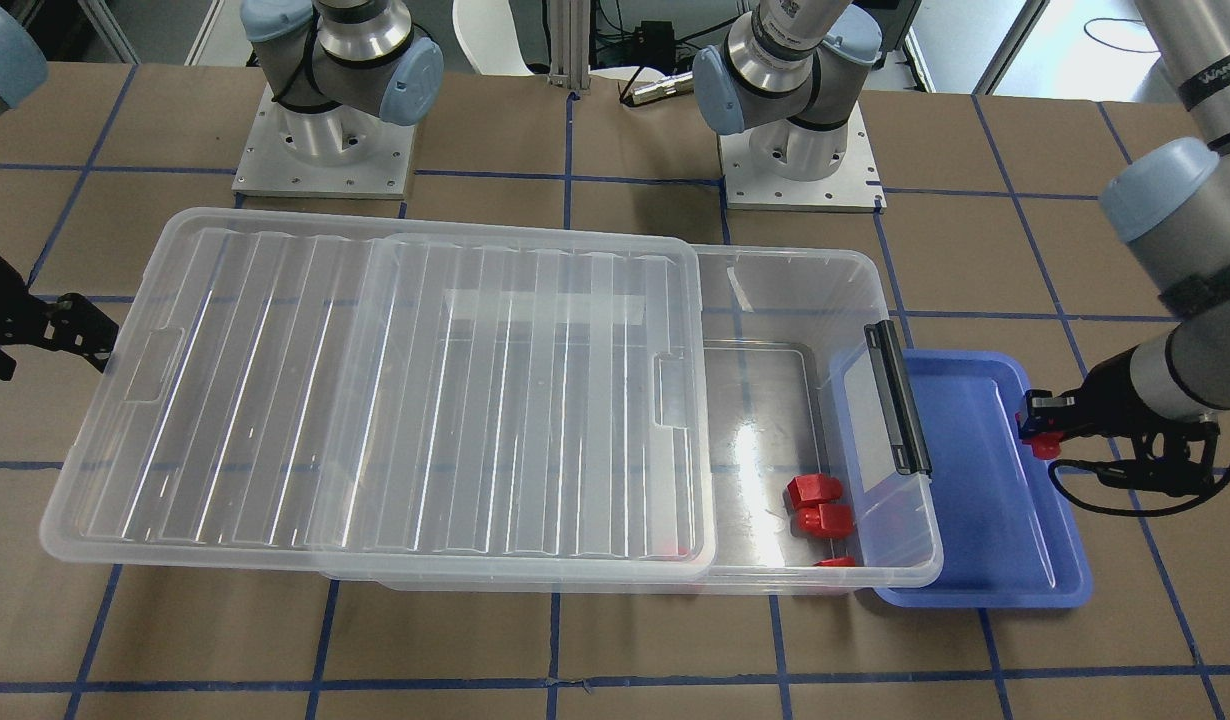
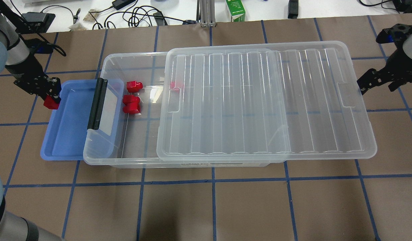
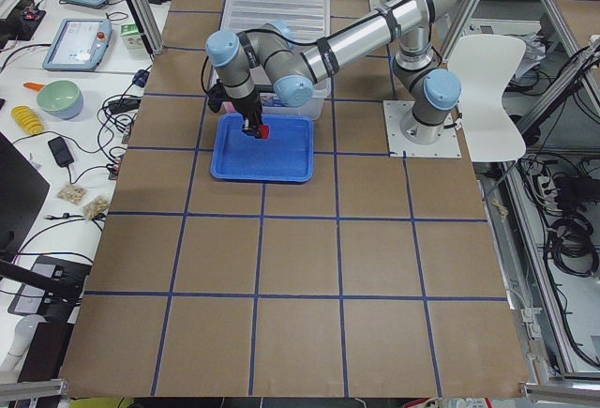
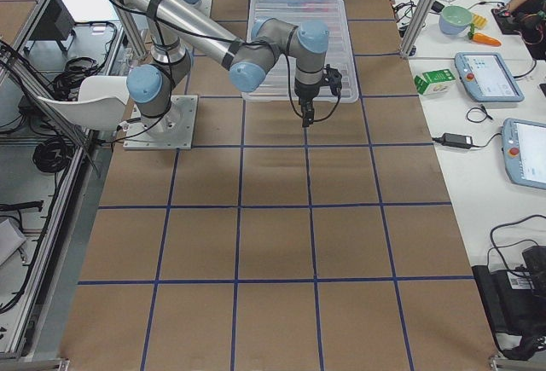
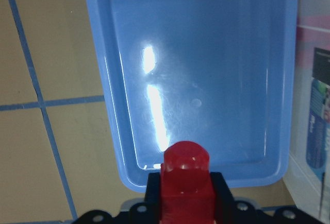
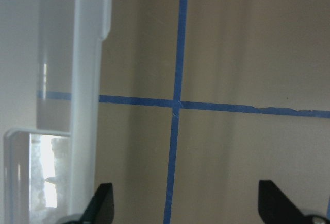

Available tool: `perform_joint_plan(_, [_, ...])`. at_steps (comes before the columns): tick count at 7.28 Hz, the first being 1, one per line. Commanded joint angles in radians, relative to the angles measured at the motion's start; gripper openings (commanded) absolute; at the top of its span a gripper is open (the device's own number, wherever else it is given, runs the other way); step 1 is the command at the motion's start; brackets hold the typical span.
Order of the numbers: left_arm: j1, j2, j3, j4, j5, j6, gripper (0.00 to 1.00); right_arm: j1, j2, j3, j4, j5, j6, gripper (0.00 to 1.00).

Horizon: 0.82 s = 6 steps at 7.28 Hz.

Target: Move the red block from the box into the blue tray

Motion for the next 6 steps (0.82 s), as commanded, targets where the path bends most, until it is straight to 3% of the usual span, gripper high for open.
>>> perform_joint_plan(1, [-0.005, -0.055, -0.112, 0.156, -0.022, -0.037, 0.00, 0.083, 0.000, -0.003, -0.002, -0.001, 0.092, 1.00])
perform_joint_plan(6, [-0.005, -0.106, -0.107, 0.210, -0.092, -0.028, 0.00, 0.249, 0.007, -0.006, -0.063, -0.002, 0.305, 1.00])
